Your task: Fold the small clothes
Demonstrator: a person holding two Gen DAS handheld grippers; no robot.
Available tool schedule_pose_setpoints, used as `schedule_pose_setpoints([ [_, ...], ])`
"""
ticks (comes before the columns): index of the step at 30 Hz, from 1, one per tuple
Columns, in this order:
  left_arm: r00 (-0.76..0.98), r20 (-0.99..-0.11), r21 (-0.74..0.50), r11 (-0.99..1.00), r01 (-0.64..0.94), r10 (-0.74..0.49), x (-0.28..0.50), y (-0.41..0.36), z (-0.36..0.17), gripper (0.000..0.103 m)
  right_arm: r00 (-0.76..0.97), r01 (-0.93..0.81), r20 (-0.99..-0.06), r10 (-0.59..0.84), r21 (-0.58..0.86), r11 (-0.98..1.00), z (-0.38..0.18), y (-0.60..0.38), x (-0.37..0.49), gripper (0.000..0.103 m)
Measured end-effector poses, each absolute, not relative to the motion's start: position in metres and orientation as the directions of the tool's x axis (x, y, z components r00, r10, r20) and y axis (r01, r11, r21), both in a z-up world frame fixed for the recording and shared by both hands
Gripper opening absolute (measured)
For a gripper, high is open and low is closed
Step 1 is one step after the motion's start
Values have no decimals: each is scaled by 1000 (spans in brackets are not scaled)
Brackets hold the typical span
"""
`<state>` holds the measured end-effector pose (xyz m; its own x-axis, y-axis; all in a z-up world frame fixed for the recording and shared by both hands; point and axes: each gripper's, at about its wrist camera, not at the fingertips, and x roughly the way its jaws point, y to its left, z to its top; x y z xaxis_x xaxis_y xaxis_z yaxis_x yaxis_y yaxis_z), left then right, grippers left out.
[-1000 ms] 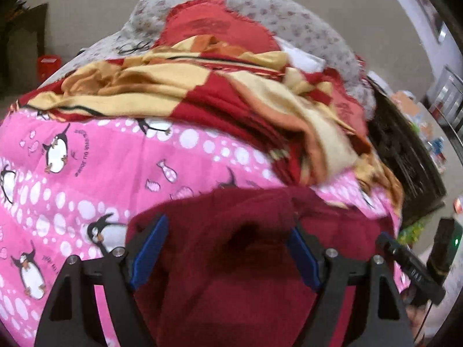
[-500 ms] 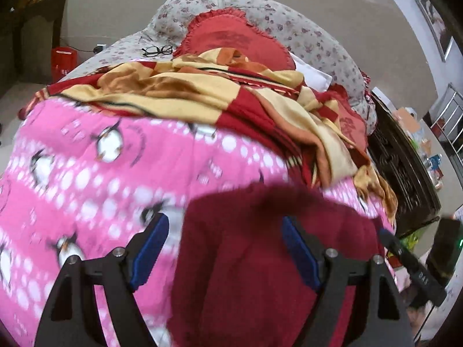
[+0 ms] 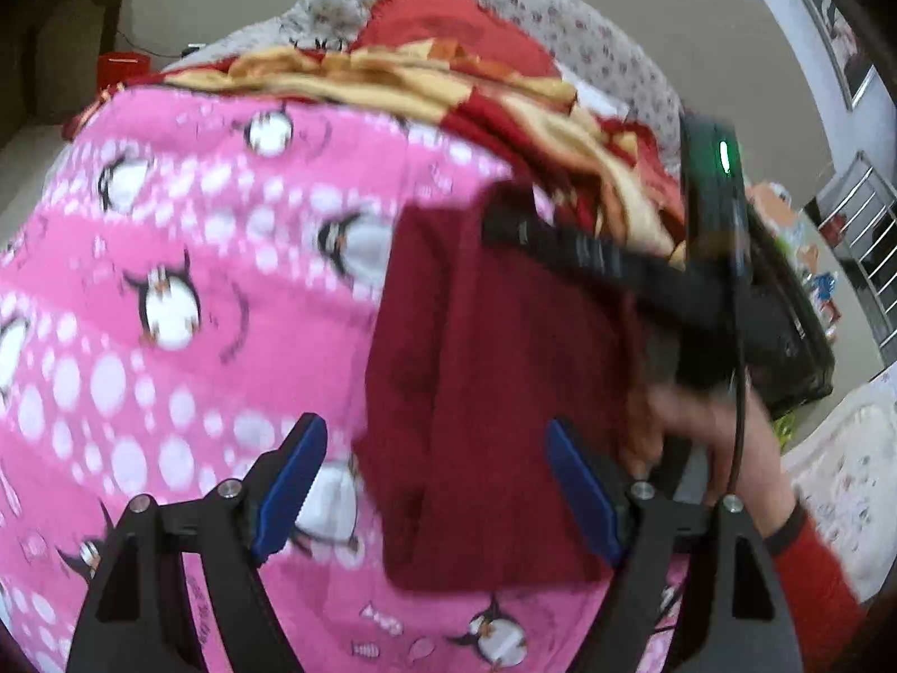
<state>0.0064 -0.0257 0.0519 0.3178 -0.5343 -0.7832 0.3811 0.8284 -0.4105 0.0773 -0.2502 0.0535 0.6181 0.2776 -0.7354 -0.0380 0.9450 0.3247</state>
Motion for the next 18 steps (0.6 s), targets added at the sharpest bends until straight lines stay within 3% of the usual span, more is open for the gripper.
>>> schedule_pose_setpoints([
  [7,271,-826,-386,846,367,-495,-9,-20,23,84,611,-55,-724,320,365,930,76,-254,53,41],
  [13,264,-825,-375,834,405,-499,-18,-16,23,83,606,-118,-729,318,313,943,90,-260,-36,41],
  [14,261,-826,-373,831,412,-500,-20,-17,22,81,613,-96,-732,295,302,948,90,-268,-54,41],
  [18,227,-815,-409,807,427,-533,-20,-26,21,58,668,103,-729,149,289,952,86,-322,-145,44],
])
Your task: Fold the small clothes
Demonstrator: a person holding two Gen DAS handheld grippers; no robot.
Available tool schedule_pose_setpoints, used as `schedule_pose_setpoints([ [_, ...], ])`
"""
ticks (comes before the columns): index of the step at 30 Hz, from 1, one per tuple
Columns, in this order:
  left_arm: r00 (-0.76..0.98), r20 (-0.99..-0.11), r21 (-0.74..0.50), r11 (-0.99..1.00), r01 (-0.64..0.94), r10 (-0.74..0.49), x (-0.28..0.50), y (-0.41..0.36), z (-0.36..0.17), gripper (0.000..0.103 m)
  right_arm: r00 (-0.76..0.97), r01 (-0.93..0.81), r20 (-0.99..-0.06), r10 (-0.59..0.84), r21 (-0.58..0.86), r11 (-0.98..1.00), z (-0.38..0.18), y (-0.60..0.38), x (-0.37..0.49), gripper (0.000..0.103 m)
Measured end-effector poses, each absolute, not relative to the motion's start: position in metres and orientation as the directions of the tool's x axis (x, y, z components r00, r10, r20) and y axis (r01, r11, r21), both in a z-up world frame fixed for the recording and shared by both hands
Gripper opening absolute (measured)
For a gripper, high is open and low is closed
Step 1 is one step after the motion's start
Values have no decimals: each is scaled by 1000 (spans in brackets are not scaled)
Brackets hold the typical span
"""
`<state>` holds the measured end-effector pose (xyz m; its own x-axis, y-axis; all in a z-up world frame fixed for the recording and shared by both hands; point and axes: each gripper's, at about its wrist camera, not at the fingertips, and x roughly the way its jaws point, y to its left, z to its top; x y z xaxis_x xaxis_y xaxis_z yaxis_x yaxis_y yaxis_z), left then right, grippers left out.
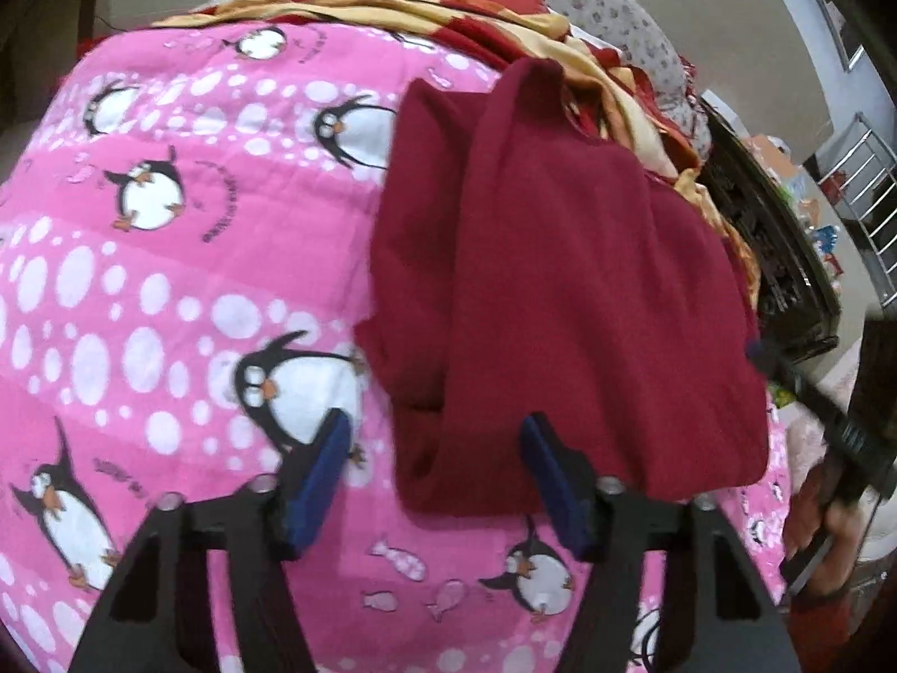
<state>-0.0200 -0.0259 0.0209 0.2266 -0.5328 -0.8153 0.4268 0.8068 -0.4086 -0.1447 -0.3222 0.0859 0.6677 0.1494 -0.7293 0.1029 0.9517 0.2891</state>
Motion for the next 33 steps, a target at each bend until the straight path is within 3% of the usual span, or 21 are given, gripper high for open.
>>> schedule_pose_setpoints([
  [1,217,-814,-416,801,431,-539,-20,-29,21,51,670,144,-732,121,287,947,84,-334,-159,45],
  [6,224,-823,-393,808,439,-522,-23,-38,17,46,642,408,-767,8,350,844,63,-406,-248,47],
  [12,220,-830,-387,813,436,-513,-21,-43,19,29,650,359,-757,67,382,852,50,-401,-246,47],
  [14,221,-835,-370,812,451,-504,-22,-42,22,22,649,343,-754,99,407,846,44,-398,-245,40],
  [16,217,-835,-367,807,463,-505,-20,-42,28,16,653,314,-746,130,423,850,45,-392,-245,27],
  [19,225,-827,-358,792,495,-515,-20,-38,42,14,647,292,-757,91,356,888,55,-387,-243,18],
  [23,225,-850,-316,804,504,-476,-19,-30,27,9,653,306,-754,73,350,885,58,-394,-254,17],
  [27,201,-833,-385,800,460,-516,-15,-22,20,9,595,346,-799,83,348,871,34,-394,-249,17],
  [30,243,-844,-313,806,502,-479,-25,-27,32,11,609,365,-788,88,377,851,41,-399,-252,20],
  [33,279,-851,-259,818,513,-444,-31,-33,40,15,620,387,-784,14,322,864,65,-399,-254,29],
])
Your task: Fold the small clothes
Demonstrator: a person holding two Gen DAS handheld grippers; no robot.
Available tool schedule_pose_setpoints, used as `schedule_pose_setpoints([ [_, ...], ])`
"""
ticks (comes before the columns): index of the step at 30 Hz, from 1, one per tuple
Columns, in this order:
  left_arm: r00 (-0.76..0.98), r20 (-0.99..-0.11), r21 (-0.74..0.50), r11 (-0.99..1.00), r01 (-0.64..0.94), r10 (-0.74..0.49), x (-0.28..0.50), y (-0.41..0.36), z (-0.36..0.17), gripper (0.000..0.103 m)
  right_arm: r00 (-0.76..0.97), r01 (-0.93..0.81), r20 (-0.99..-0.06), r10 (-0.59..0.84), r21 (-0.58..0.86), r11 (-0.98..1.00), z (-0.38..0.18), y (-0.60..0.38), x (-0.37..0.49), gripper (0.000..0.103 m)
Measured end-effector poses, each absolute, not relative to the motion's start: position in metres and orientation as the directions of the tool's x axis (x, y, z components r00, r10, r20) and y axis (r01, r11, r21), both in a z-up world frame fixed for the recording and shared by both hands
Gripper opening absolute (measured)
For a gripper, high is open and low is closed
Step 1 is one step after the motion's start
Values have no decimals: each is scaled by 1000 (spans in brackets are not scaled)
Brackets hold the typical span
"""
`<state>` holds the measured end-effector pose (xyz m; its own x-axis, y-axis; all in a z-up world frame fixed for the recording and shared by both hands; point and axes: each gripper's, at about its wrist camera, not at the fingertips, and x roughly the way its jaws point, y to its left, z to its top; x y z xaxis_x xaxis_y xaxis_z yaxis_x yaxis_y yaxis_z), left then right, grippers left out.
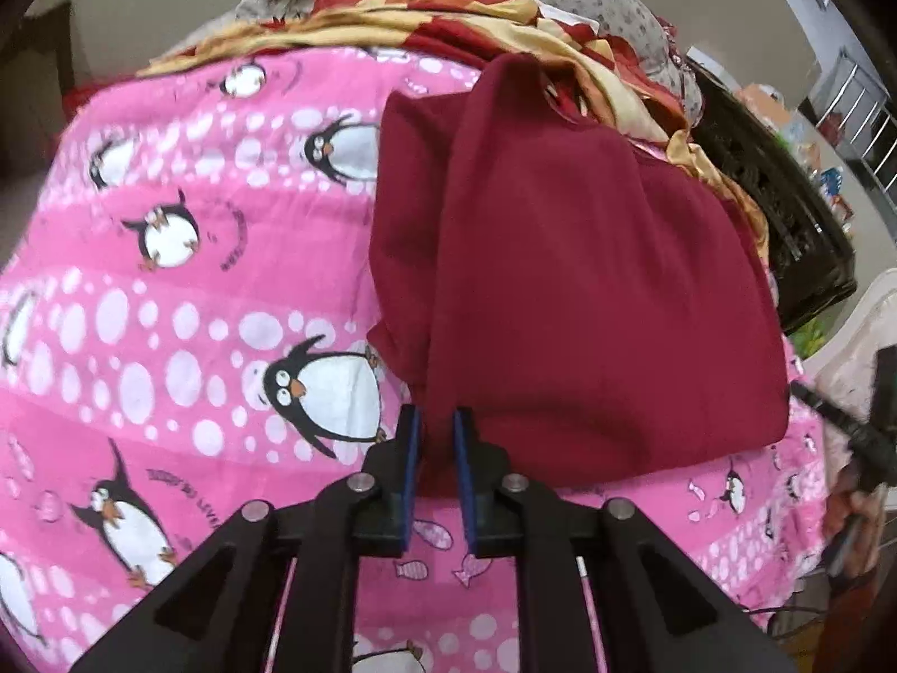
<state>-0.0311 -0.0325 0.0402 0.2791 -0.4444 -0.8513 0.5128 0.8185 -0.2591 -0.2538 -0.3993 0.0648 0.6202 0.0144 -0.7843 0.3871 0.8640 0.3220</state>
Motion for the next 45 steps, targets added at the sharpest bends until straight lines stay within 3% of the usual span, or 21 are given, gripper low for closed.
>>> schedule_pose_setpoints([
  [3,307,-844,-247,826,507,-441,-35,-36,48,37,649,366,-761,-14,296,882,86,-393,-247,37],
  [4,319,-840,-242,829,505,-439,-36,-37,51,47,657,355,-754,-6,303,884,89,-392,-243,38],
  [6,338,-833,-234,832,502,-438,-37,-42,55,59,679,302,-733,49,340,890,94,-383,-225,38],
  [10,360,-833,-210,842,497,-421,-35,-50,56,60,657,218,-738,155,382,898,86,-359,-175,38],
  [19,360,-851,-188,861,473,-383,-26,-52,39,60,637,66,-734,237,358,931,77,-296,-61,38],
  [30,322,-850,-245,855,458,-416,-16,-47,22,68,622,-40,-725,297,349,936,73,-237,47,38],
  [37,317,-819,-332,845,418,-478,-7,-32,29,70,607,-3,-740,291,364,932,54,-233,75,38],
  [42,355,-773,-389,834,391,-526,3,-27,39,86,598,11,-741,307,390,921,63,-241,67,38],
  [45,330,-758,-432,812,393,-563,16,-36,33,89,601,28,-717,353,461,887,64,-252,57,47],
])
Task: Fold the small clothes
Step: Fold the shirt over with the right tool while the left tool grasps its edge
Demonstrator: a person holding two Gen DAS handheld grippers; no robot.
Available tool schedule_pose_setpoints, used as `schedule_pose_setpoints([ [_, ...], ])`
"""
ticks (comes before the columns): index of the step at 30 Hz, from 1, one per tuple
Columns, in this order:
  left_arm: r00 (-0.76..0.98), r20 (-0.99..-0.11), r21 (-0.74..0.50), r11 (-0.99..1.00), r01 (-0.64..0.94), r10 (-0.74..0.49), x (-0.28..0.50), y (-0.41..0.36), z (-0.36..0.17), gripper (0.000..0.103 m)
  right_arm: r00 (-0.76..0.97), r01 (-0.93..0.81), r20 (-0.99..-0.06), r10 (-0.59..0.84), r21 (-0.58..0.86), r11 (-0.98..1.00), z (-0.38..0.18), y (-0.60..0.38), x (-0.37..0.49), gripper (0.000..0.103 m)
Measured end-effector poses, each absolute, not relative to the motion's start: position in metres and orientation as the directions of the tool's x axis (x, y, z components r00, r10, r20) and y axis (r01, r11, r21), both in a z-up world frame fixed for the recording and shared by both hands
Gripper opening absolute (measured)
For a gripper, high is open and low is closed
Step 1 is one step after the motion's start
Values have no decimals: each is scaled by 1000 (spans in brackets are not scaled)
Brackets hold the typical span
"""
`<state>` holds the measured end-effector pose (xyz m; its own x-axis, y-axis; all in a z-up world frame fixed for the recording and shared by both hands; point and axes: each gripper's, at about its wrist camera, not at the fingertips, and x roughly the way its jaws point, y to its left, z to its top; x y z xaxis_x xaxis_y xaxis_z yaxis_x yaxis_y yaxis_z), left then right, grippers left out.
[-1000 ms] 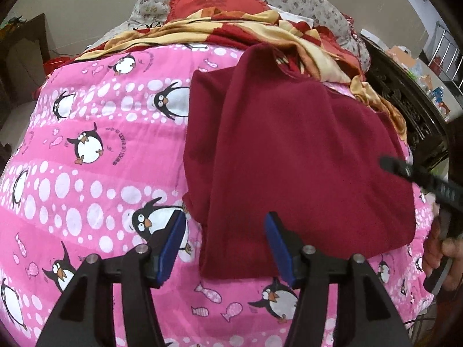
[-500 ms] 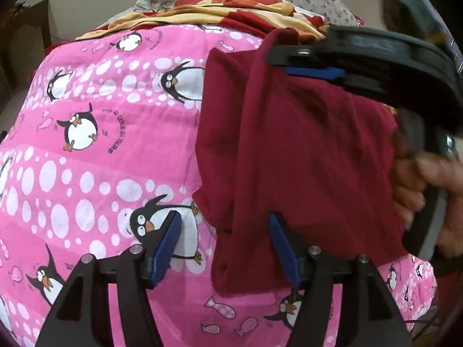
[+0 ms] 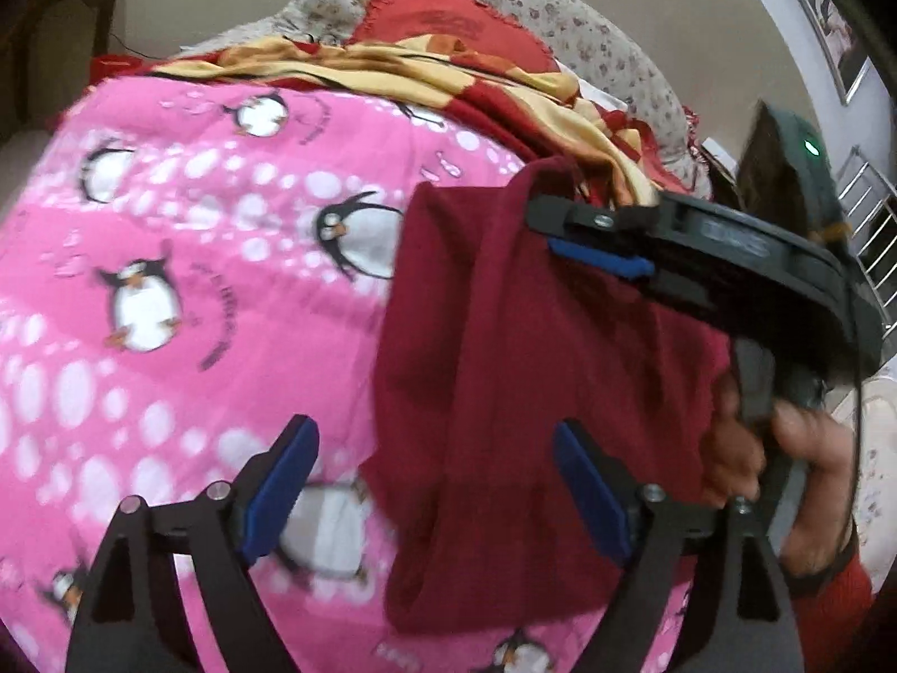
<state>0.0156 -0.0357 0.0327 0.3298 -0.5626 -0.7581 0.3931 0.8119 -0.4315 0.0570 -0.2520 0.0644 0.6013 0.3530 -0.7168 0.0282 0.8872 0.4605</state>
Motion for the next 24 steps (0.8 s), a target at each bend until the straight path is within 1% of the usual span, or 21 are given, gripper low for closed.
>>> schedule_pose_setpoints([
  [1,323,-768,-432,819,377,-553,20,-38,27,89,600,35,-716,358,471,881,63,-253,56,51],
  [3,312,-767,-450,816,363,-561,25,-42,21,89,584,52,-721,373,492,869,61,-259,54,52],
  [5,335,-737,-477,802,359,-587,29,-45,20,88,571,52,-723,389,505,862,61,-261,55,52],
  [6,337,-718,-497,787,366,-609,28,-46,22,85,568,52,-725,390,505,862,63,-261,56,52],
  [7,323,-691,-530,758,380,-646,28,-48,22,73,566,50,-729,386,498,866,65,-261,57,53],
  [8,310,-671,-552,733,398,-674,27,-52,24,67,565,47,-731,382,491,870,67,-260,57,53],
  [9,318,-661,-548,726,415,-680,26,-56,26,61,561,38,-736,379,481,876,71,-258,59,53],
  [10,331,-646,-535,718,446,-688,21,-60,31,58,559,32,-736,382,479,877,73,-258,59,54],
  [14,369,-603,-467,687,557,-708,-4,-72,52,56,538,4,-727,426,508,861,84,-255,66,55],
  [15,374,-596,-450,682,577,-710,-9,-76,57,55,536,1,-722,439,520,854,86,-256,67,57],
  [16,382,-595,-424,680,598,-708,-14,-80,61,55,533,0,-716,452,533,846,87,-256,68,61],
  [20,411,-615,-291,678,675,-673,-36,-101,71,55,499,2,-714,492,568,823,86,-253,75,64],
  [22,409,-628,-276,681,679,-662,-39,-108,69,55,491,-15,-719,493,559,829,90,-247,73,70],
  [24,405,-627,-288,681,673,-665,-38,-110,68,55,479,-33,-732,484,536,844,91,-241,71,71],
])
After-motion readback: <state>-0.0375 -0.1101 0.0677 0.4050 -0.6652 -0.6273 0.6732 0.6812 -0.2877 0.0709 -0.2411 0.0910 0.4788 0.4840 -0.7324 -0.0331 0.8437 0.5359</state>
